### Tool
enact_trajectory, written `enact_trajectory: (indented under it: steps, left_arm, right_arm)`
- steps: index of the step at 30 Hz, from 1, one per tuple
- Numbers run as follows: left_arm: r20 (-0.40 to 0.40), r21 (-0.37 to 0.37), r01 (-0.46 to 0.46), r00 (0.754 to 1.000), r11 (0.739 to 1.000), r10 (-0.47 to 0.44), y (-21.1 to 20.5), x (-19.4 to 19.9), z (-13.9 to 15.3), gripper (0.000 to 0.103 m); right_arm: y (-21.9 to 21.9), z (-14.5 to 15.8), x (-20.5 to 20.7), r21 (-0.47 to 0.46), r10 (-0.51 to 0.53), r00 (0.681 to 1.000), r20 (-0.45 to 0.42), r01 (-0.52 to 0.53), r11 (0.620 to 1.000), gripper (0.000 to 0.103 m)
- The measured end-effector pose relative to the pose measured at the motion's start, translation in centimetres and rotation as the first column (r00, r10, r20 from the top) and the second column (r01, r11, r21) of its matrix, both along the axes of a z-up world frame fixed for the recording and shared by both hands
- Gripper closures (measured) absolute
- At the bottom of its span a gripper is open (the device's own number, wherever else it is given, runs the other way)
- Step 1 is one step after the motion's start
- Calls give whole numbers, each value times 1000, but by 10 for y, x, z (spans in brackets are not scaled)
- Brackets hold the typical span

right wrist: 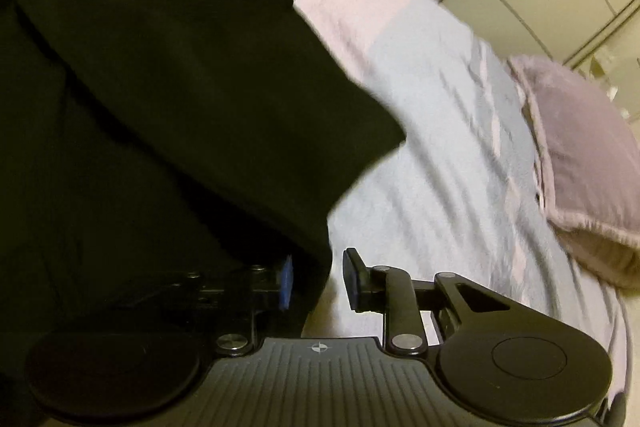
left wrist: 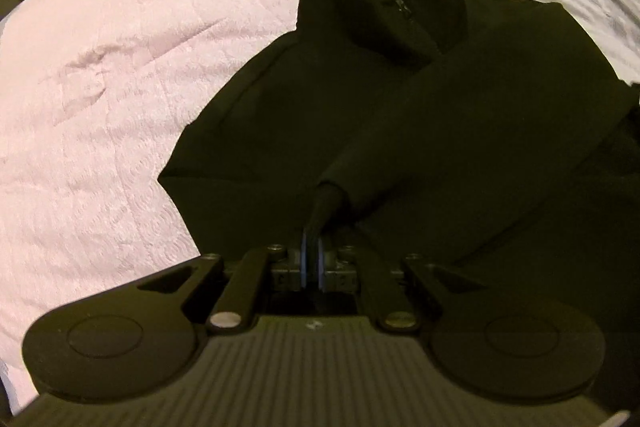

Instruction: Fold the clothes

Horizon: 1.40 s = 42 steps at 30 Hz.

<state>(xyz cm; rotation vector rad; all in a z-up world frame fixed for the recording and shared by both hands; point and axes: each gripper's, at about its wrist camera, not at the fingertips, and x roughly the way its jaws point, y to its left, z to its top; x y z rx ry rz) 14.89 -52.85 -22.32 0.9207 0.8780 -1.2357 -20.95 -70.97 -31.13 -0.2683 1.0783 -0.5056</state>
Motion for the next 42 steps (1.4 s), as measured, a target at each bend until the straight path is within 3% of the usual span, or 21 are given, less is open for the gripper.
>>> enact_trajectory:
  steps: [3,6,11,14,17,22,27,30,33,34,36,37,39,42]
  left_arm:
    - [-13,4,-4,1000,1000,4,-1,3,-3,100]
    - [-44,4,-2,999,1000,2,0,6,-3,100]
    - [-48,1,9,999,1000,-9,2,5,2,100]
    - [-42,-8,9,999,1000,-9,5,5,4,100]
    - [-49,-2,3,999,1000,-3,7,5,1,100]
    - [-38,11,21,999,1000,-20,8,3,-2,100]
    - [-15,15,31,999,999,-30,9,2,-2,100]
    - [-28,19,44,999,999,-44,9,1,-2,100]
    - [-35,20,72,997,997,-71,11,-3,-3,100]
    - [-31,20,80,996,997,-79,12,-4,-3,100]
    - [-17,19,86,996,996,-85,17,-5,-2,100]
    - [-12,19,88,996,996,-88,19,-6,-1,100]
    - [-16,27,92,996,995,-92,23,-6,0,100]
    - [-24,48,112,993,993,-111,29,-7,1,100]
  right_arm:
    - [5,3,-8,-11,-30,1000,1,30,999,77]
    - [25,9,-10,-77,45,999,11,-44,996,76]
    - [39,-3,-3,-140,176,982,-62,-183,973,73]
    - [48,-4,-11,-152,240,967,-89,-251,956,102]
    - [56,-6,-18,-146,292,949,-118,-307,940,102]
    - [54,-12,-25,-89,259,959,-117,-270,959,101]
    - [41,11,-21,55,122,990,-76,-118,991,98]
    - [23,43,-33,187,-9,997,71,-5,982,97]
    - [-4,64,-39,290,-119,970,213,54,955,91]
    - [-18,64,-36,323,-160,958,236,78,943,88]
    - [-49,59,-26,386,-249,931,265,134,913,63]
    - [-65,52,-20,419,-293,915,276,160,894,58]
    - [-99,36,-6,504,-385,880,279,208,839,57]
    - [-147,14,14,634,-525,818,236,280,721,57]
